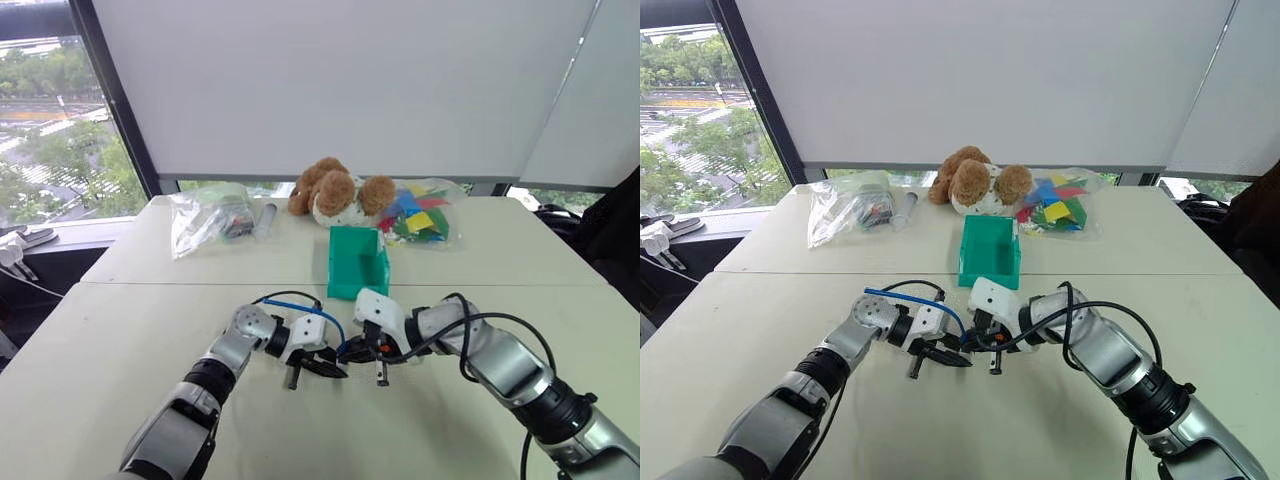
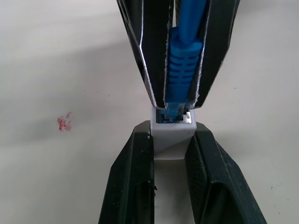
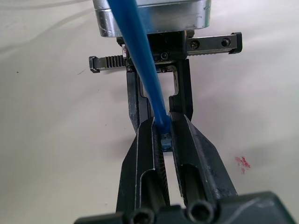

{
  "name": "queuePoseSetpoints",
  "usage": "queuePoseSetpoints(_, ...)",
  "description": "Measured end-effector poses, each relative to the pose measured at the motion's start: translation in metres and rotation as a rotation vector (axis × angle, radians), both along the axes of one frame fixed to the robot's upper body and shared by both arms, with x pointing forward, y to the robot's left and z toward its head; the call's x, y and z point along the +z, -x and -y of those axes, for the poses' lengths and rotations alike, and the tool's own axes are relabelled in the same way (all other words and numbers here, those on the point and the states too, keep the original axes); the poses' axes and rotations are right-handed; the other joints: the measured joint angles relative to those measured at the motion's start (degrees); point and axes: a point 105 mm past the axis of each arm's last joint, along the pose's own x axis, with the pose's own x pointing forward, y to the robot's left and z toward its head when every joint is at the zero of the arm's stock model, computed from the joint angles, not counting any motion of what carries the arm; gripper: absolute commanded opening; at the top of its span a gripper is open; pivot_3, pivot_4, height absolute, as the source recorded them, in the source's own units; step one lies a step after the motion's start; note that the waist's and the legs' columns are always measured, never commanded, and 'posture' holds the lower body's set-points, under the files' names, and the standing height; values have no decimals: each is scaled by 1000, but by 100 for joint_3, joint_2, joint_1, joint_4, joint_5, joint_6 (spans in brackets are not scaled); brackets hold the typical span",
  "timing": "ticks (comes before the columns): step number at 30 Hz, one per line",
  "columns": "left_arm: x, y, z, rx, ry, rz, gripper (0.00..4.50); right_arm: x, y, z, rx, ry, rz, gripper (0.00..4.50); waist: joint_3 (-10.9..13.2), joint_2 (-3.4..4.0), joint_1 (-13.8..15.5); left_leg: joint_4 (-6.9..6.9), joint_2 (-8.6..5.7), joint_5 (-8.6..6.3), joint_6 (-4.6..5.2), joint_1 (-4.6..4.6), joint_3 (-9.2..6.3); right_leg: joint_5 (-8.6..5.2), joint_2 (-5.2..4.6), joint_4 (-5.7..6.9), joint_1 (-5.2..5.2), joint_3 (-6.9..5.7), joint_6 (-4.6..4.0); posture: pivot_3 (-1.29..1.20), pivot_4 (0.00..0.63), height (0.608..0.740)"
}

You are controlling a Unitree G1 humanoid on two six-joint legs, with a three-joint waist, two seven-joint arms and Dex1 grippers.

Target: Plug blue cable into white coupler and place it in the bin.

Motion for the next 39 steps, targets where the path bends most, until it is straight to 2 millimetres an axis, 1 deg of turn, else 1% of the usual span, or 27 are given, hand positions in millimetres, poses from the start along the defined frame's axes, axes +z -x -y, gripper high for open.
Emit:
queuePoseSetpoints(5, -1, 0, 0, 14, 2, -7, 319, -1, 0, 0, -2, -7, 1, 0, -26, -12, 0, -1, 0, 0, 0, 0, -1, 0, 0, 0, 0, 0, 0, 0, 150, 740)
queuePoseSetpoints(6, -1, 0, -1, 16, 2, -7, 819, -1, 1, 0, -7, -13, -4, 0, -26, -11, -1, -1, 1, 0, 0, 0, -1, 0, 0, 0, 0, 0, 0, 0, 150, 740)
queuePoseSetpoints(7, -1, 1, -1, 22, 4, -11, 1422, 0, 1, 0, -16, -25, -13, 0, -26, -11, -2, -1, 1, 0, 0, -1, -2, 0, 0, 0, -1, 0, 0, 0, 150, 740)
queuePoseSetpoints(9, -1, 0, -4, 39, 4, -26, 2211, 1, 2, 0, -30, -40, -23, 0, -26, -11, -10, -2, 2, 0, 0, -2, -2, 0, -1, 0, -4, 1, 0, 0, 150, 740)
queuePoseSetpoints(10, 0, 0, -7, 48, 4, -30, 2824, 1, 2, 1, -39, -49, -32, 0, -26, -12, -17, -2, 2, 0, 0, -3, -2, 0, -1, 0, -6, 1, 0, 0, 150, 740)
queuePoseSetpoints(11, 0, 1, -12, 57, 3, -34, 3250, 1, 2, 1, -49, -59, -42, 0, -26, -11, -29, -5, 3, 0, 0, -3, -2, 0, -1, 0, -8, 1, -1, 0, 150, 740)
queuePoseSetpoints(13, 2, 1, -23, 84, 6, -33, 4415, 3, 3, 1, -71, -82, -64, 0, -25, -11, -47, -6, 3, 0, -1, -10, -3, 0, -3, 1, -16, 1, -1, 0, 150, 740)
queuePoseSetpoints(15, 6, 0, -34, 125, 24, -39, 4471, 5, 2, 2, -104, -110, -97, 0, -21, -9, -78, -6, 2, 0, -1, -17, -4, 0, -9, 1, -23, 2, -1, 0, 150, 740)
queuePoseSetpoints(17, 17, -4, -44, 178, 72, -39, 4471, 13, 0, 2, -131, -149, -110, 0, -18, -9, -87, -6, 0, 0, -1, -21, -3, 0, -16, 1, -26, 2, -1, 0, 150, 740)
queuePoseSetpoints(18, 24, -6, -50, 210, 99, -36, 4471, 20, -3, 2, -141, -174, -99, 0, -17, -8, -89, -6, -1, 0, -1, -21, -3, 0, -22, 1, -26, 2, -1, 0, 150, 740)
queuePoseSetpoints(20, 38, -12, -64, 287, 145, -27, 4471, 47, -16, 0, -174, -240, -32, 0, -13, -4, -105, -7, -1, 0, -2, -21, -3, 1, -23, 1, -29, 2, -2, 0, 150, 740)
queuePoseSetpoints(23, 55, -17, -83, 393, 210, -19, 4471, 88, -44, 9, -268, -314, 76, 0, -13, -3, -108, -13, -1, 0, -3, -20, -3, 1, -23, 2, -32, 2, -2, 0, 150, 740)
queuePoseSetpoints(24, 58, -18, -90, 427, 221, -23, 4471, 97, -53, 12, -302, -333, 102, 0, -13, -3, -108, -16, -1, 0, -4, -20, -3, 1, -24, 1, -32, 2, -3, 0, 150, 740)
queuePoseSetpoints(25, 60, -18, -99, 471, 237, -34, 4471, 107, -69, 16, -354, -358, 126, 0, -13, -3, -112, -20, -2, 1, -6, -20, 0, 1, -25, 1, -35, 3, -3, 0, 150, 740)
queuePoseSetpoints(27, 63, -14, -107, 520, 263, -54, 4471, 117, -95, 28, -458, -384, 155, 0, -13, -3, -116, -24, -3, 1, -7, -20, 3, 1, -24, 1, -37, 3, -3, 0, 150, 740)
queuePoseSetpoints(29, 63, -12, -110, 551, 276, -79, 4471, 117, -113, 35, -520, -396, 153, 0, -12, -1, -97, -28, -6, 2, -9, -21, 3, 2, -24, 1, -38, 3, -3, 0, 150, 740)
queuePoseSetpoints(31, 62, -8, -112, 578, 288, -96, 4471, 109, -129, 30, -551, -418, 110, 0, -11, 1, -127, -29, -8, 2, -9, -21, 8, 2, -24, 0, -40, 4, -3, 0, 150, 740)
queuePoseSetpoints(33, 65, -4, -110, 587, 304, -99, 4471, 96, -142, 26, -585, -423, 68, 0, -10, 1, -145, -31, -8, 3, -10, -21, 10, 2, -24, 1, -42, 5, -3, 0, 150, 740)
queuePoseSetpoints(36, 70, 0, -107, 599, 326, -103, 4471, 75, -155, 25, -635, -392, 36, 0, -7, 6, -143, -36, -8, 5, -14, -21, 10, 2, -25, 1, -44, 5, -3, 0, 150, 740)
queuePoseSetpoints(38, 71, 3, -106, 612, 340, -114, 4500, 62, -159, 26, -656, -361, 24, 824, -6, 7, -148, -41, -8, 6, -17, -21, 10, 2, -25, 1, -46, 5, -4, 0, 150, 740)
queuePoseSetpoints(39, 71, 4, -106, 619, 349, -121, 4500, 55, -160, 28, -665, -343, 21, 1127, -5, 8, -149, -44, -8, 7, -19, -21, 10, 3, -25, 1, -48, 5, -4, 0, 150, 740)
